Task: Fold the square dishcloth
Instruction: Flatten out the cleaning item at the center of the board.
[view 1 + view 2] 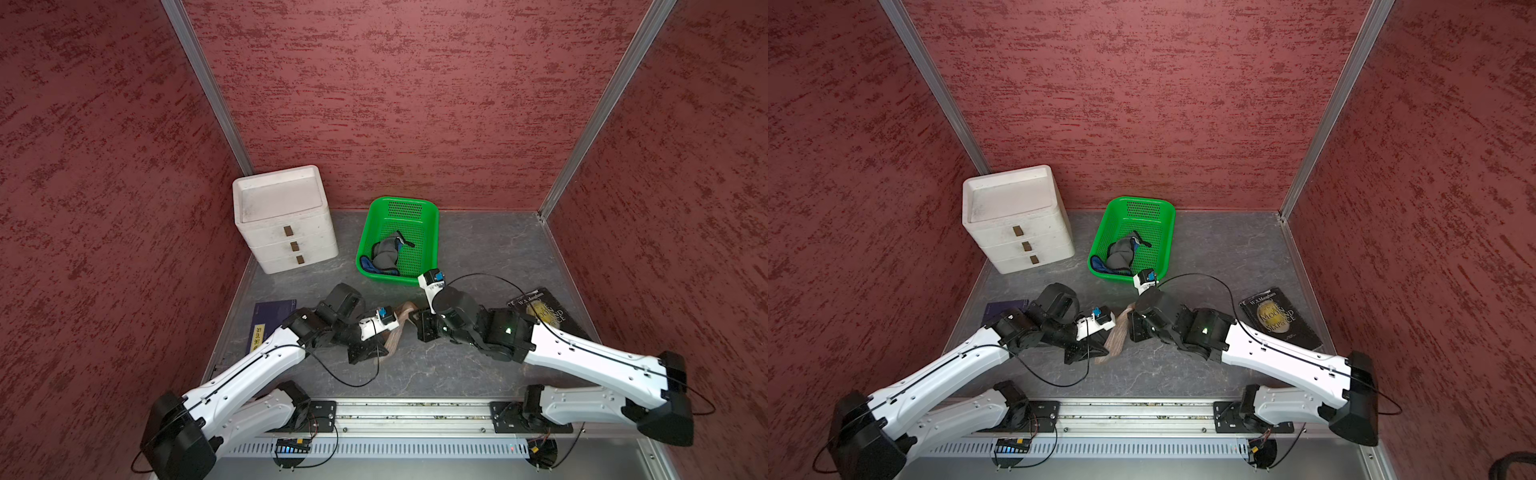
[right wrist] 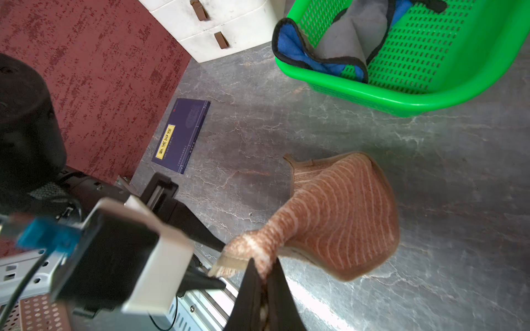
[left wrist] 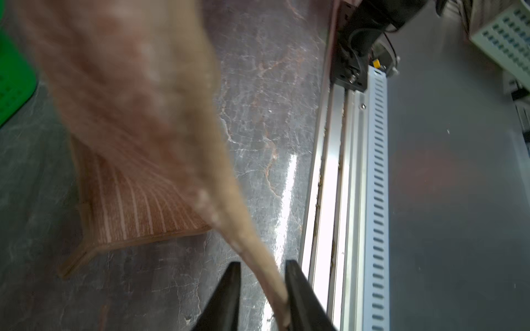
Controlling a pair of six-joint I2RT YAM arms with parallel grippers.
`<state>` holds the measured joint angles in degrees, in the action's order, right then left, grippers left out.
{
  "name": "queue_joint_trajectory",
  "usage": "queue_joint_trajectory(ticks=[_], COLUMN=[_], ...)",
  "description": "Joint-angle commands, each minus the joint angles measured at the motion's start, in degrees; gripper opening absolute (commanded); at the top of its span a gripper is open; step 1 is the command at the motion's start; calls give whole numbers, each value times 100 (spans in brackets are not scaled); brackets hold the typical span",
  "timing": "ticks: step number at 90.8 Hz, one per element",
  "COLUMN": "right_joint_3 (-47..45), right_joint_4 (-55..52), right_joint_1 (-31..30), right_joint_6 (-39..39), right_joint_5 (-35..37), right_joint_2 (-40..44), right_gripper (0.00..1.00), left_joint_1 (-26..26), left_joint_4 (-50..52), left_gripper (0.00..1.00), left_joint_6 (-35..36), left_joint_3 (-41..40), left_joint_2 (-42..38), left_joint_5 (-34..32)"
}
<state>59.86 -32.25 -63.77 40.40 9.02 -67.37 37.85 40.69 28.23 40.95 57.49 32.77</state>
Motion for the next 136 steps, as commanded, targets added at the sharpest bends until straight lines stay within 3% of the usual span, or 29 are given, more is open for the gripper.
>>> queue_joint_trajectory(ticks=[1,6,11,17,25,34,39,46,50,60,77,92,103,115,136], right_joint_3=[-256,-355,-501,-790,-1098,-1237,-1281,-1402,-1522,-1803,-1919,-1749,-1512,-1149,-614], right_joint_4=[-163,-311,-418,-429,-610,-1008,-1104,-1042,-885,-432,301,432,552,679,1086], right_joint_1=[49,49,49,42,40,46,75,166,210,284,389,898,1279,1506,1851], right_joint_6=[100,99,85,79,99,131,176,293,350,508,569,250,-65,-333,-646], right_joint_5=[-144,-371,-727,-1309,-1518,-1227,-1035,-935,-956,-1082,-1204,-1172,-1217,-1289,-1394], right_joint_2=[187,177,181,240,475,916,1158,1345,1335,897,-157,-1015,-1788,-2493,-3215], right_gripper=[0,0,12,42,66,80,82,82,81,77,54,29,16,11,10], left_joint_1=[12,24,103,269,497,843,1106,1455,1613,1684,1503,1359,1231,819,29], left_joint_4=[-495,-71,497,1053,1575,1877,2006,2173,2211,2166,1824,619,-416,-1240,-1846], left_gripper=[9,3,0,0,0,0,10,22,43,60,62,62,61,58,55], left_joint_6=[183,476,775,1028,1274,1332,1296,1194,1149,1305,1541,1525,1548,1503,1468], left_joint_3=[-137,-91,-9,58,49,-17,-27,33,63,52,20,-192,-313,-120,293], left_joint_2=[91,167,249,302,294,228,195,150,114,-14,0,415,939,1692,2989], left_joint_5=[-690,-517,-340,-385,-675,-1077,-1250,-1312,-1366,-1569,-1841,-2183,-2390,-2439,-3030])
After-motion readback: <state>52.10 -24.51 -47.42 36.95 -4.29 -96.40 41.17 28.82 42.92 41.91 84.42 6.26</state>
